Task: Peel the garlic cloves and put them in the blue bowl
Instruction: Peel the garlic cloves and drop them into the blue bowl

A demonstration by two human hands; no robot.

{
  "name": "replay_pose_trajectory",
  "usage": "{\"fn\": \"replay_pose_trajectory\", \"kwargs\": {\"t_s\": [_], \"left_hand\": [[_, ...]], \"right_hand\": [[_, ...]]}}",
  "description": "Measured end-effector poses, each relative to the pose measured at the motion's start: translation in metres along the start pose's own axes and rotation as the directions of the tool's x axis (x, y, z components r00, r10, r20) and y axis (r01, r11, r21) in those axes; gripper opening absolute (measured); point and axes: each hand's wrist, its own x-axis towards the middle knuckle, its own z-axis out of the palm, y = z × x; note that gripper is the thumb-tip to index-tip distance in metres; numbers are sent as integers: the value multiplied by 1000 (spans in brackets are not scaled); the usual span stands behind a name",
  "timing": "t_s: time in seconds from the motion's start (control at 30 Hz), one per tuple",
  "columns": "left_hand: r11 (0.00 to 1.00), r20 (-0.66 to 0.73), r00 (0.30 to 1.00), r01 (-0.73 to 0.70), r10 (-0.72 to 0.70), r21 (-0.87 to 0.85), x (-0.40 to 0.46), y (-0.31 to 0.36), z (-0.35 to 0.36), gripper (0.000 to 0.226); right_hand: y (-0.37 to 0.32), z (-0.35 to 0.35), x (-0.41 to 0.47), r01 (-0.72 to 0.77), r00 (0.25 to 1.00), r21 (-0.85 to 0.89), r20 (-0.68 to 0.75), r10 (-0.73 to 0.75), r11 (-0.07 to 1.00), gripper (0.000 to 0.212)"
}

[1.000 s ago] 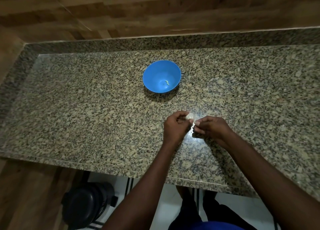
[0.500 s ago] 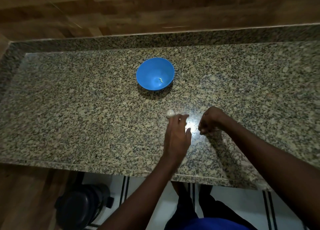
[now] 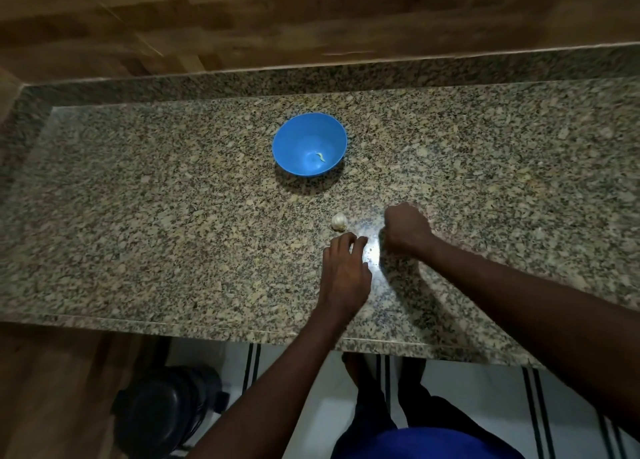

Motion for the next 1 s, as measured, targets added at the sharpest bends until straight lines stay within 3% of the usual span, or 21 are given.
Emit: {"fn": "replay_pose_trajectory", "kwargs": {"t_s": [0.13,0.3,0.37,0.43,0.53,0.57,0.63,0.7,0.73,0.9,1.0], "left_hand": [[1000,-6,1000,-14,14,-9,-1,0,-1,46],[1000,-6,1000,-28,28,-6,-2,-2,0,47],[1000,-17,999,-28,28,3,-3,-2,1,47],[1000,-48,999,-17,15,-26,-1,-1,3,41],[972,-100,992,53,-78,-229,2,5,2,21],[923,-65,987,114,-148,-367,4,11,-1,16],[687,138,948,304,-287,-660,10,26,-10,13],[425,304,895,426,-327,-798,17,38,-15,12],[358,349,877,459,-331,-813,21,41,-15,11],[207,474,810,559,-345,-803,31,49,-17,11],[176,487,806,562,-336,-808,35,52,-20,10]], "right_hand": [[-13,11,-15,180,979,-237,-47,-196,955,21],[-7,18,-26,258,957,-265,-60,-283,929,17],[8,18,-24,224,964,-144,-111,-241,964,13],[28,18,-21,153,977,103,-162,-136,983,8],[49,20,-24,35,989,535,-138,47,844,15],[51,20,-28,8,991,611,-110,75,791,17],[54,24,-35,-32,993,700,-62,105,713,23],[56,29,-40,-24,991,749,-70,116,662,21],[56,30,-43,-21,989,771,-75,123,636,18],[62,33,-53,-27,979,862,-80,187,507,11],[65,29,-54,-31,987,841,-58,149,540,10]]}}
